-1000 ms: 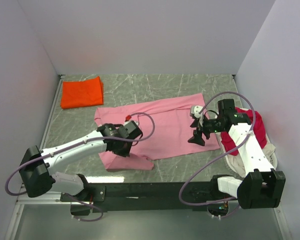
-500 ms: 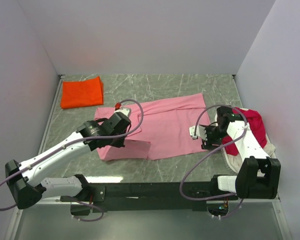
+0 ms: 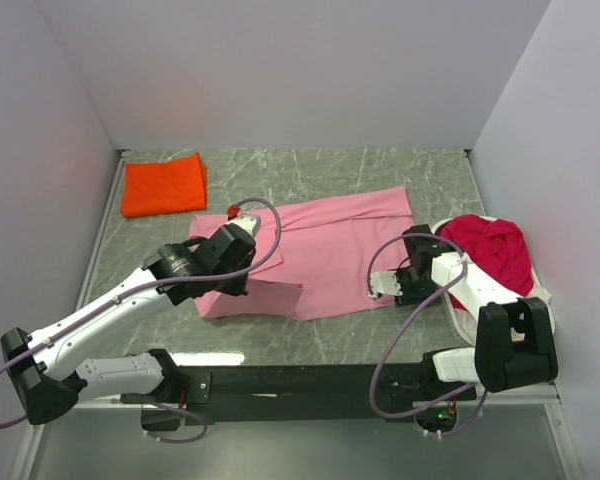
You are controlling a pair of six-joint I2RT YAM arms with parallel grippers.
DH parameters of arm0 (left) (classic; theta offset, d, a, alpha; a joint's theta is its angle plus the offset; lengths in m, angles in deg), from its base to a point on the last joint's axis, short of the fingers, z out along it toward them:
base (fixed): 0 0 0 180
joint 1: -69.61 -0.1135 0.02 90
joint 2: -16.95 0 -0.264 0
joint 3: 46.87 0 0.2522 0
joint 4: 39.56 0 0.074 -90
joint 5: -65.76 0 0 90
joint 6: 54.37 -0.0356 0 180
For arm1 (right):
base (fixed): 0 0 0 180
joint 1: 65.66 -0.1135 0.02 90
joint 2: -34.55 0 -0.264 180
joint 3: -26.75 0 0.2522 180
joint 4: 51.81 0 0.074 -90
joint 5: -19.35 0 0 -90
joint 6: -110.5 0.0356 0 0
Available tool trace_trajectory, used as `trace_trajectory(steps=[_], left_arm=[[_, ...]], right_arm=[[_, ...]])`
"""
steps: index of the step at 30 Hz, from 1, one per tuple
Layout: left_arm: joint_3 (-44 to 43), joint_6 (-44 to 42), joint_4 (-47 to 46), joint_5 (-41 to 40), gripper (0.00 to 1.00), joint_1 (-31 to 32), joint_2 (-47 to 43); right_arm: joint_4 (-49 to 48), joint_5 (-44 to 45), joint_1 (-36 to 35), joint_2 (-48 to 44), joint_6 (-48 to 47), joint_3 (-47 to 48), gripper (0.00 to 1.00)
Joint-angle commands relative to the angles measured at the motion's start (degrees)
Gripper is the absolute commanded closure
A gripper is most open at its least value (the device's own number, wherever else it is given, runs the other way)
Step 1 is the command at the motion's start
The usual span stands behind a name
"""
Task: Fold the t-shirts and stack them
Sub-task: Fold the tshirt
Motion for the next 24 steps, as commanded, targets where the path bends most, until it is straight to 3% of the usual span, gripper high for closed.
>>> trace_trajectory(steps=[1, 8, 19, 22, 24], left_arm=[[0.1, -1.3, -2.1, 0.9, 0.99, -0.2, -2.1], [1.1, -1.6, -2.4, 1.4, 0.99, -0.3, -2.7], [0.8, -1.5, -2.4, 1.5, 0.99, -0.4, -1.7], [0.6, -1.5, -2.1, 1.1, 0.99, -0.4, -1.5], [0.3, -1.6, -2.0, 0.6, 0.99, -0.6, -1.4]], right_arm=[[-3.9, 7.4, -1.2, -0.2, 1.9, -1.5, 0.46], [-4.2, 8.7, -1.6, 0.4, 3.7, -3.4, 0.57], [-10.7, 9.4, -2.3, 4.6, 6.2, -6.7, 0.62], [-11.5, 8.1, -2.3, 4.5, 6.8, -6.6, 0.73], [-10.2, 6.5, -2.3, 3.9, 7.5, -5.7, 0.92]])
